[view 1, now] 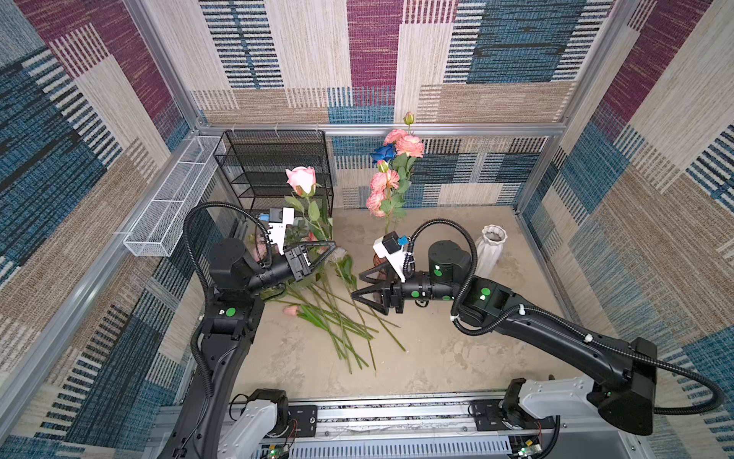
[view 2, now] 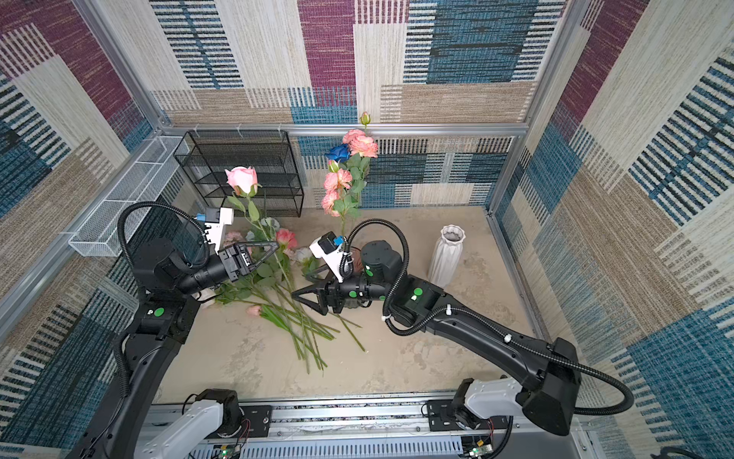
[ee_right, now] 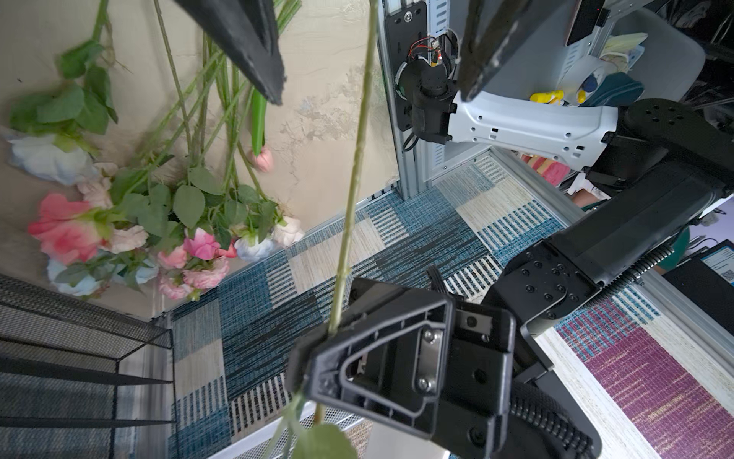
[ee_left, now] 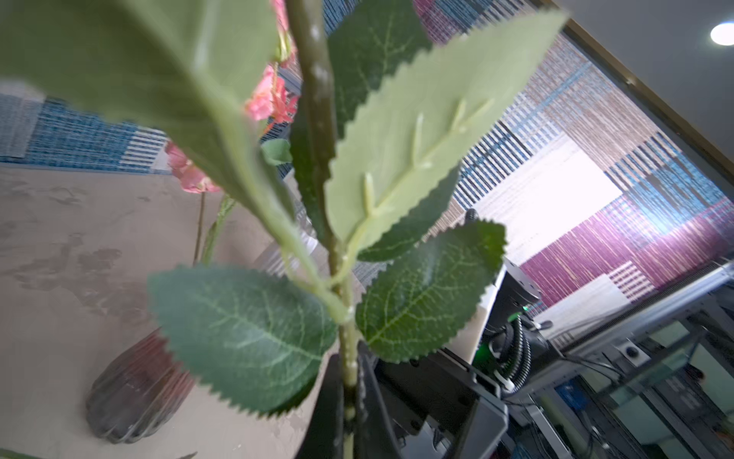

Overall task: Arrange the flowers into the vase
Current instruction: 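Raise the pink rose with the left gripper while the right gripper grips its stem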

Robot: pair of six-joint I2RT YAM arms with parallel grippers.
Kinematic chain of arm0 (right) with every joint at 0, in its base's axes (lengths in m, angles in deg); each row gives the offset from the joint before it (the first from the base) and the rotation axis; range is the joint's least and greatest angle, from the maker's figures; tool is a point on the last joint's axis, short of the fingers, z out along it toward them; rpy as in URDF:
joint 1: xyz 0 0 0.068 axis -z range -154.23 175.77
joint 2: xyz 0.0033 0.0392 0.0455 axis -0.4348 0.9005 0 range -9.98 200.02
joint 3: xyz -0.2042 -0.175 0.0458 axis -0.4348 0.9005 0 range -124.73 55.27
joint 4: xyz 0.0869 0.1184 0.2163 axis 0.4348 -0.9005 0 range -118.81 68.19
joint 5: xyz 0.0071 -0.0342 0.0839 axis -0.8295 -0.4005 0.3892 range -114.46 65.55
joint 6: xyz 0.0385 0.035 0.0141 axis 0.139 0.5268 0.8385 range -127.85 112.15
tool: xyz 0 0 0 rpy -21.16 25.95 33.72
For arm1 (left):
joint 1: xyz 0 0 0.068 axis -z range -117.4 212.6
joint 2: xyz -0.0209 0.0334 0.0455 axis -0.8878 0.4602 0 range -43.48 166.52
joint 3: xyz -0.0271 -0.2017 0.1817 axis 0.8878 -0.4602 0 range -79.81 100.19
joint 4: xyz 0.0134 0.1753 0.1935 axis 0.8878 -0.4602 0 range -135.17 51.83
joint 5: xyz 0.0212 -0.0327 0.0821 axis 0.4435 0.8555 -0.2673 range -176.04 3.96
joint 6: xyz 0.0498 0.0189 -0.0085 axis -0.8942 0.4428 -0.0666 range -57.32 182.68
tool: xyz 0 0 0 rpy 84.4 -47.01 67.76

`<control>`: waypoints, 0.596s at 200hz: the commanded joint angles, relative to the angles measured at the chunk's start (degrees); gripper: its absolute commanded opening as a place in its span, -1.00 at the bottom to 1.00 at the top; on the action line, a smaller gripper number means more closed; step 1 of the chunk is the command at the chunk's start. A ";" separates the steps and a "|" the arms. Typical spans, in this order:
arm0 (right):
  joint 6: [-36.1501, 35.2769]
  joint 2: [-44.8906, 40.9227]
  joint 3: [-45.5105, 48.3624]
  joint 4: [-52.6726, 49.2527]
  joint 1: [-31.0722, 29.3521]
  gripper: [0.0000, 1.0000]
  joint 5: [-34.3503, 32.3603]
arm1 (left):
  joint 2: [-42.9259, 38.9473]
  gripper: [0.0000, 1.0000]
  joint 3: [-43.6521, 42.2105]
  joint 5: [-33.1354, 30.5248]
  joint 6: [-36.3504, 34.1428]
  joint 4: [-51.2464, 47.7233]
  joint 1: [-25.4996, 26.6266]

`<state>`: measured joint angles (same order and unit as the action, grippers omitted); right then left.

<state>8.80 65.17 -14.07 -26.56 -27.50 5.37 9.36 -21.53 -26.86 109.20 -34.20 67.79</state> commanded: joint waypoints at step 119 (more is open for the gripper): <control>1.12 -2.24 -0.07 1.79 -0.95 -1.00 -2.65 | -1.03 0.99 -0.19 -2.60 1.61 6.73 3.95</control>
<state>9.89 65.63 -15.08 -27.46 -28.36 6.96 9.43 -21.42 -25.66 110.56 -29.81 71.77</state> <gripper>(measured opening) 0.081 0.542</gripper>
